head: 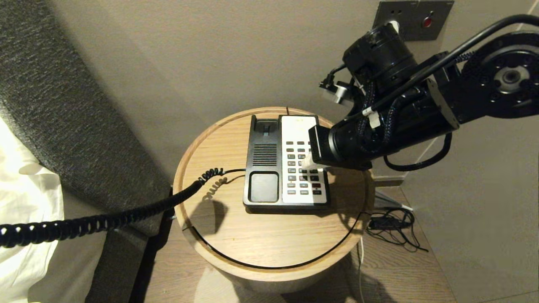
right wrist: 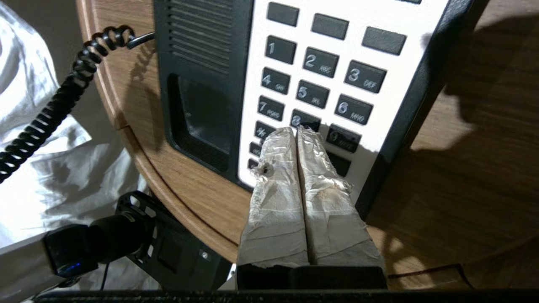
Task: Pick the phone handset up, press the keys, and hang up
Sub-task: Dial the number
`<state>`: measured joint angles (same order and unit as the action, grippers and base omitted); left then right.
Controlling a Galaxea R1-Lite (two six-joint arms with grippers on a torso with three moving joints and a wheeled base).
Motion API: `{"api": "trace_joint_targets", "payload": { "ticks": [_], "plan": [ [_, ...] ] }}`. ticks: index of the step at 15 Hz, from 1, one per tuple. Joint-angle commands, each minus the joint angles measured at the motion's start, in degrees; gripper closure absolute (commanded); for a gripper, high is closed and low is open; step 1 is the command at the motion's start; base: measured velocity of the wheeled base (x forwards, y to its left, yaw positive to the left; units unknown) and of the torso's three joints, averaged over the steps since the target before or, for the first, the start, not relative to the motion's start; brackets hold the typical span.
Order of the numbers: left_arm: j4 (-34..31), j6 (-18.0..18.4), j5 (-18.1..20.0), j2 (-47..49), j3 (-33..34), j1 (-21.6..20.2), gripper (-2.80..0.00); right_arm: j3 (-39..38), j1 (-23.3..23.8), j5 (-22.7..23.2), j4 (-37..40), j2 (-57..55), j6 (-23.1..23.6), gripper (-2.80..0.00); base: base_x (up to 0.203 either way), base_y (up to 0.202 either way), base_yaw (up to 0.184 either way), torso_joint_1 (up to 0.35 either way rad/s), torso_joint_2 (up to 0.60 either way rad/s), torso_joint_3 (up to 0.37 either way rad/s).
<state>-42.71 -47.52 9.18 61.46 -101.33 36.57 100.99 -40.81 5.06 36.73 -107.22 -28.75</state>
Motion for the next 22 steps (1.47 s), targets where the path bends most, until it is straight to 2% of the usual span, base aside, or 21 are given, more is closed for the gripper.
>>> {"api": "trace_joint_targets", "payload": {
  "ticks": [1,12,22],
  "plan": [
    [0.26,-0.29,0.05,-0.03,0.17,-0.01,0.0,-0.09,0.02,0.04,0.13,-1.12,-0.17,0.0,0.0,0.0,0.0,0.0,0.0,0.0],
    [0.35,-0.29,0.05,-0.03,0.17,-0.01,0.0,-0.02,0.47,0.04,-0.52,-2.47,0.53,0.0,0.0,0.0,0.0,0.0,0.0,0.0],
    [0.35,-0.29,0.05,-0.4,0.87,-0.01,0.0,0.96,-0.34,-0.31,-0.4,0.7,0.09,0.0,0.0,0.0,0.0,0.0,0.0,0.0]
  ]
}}
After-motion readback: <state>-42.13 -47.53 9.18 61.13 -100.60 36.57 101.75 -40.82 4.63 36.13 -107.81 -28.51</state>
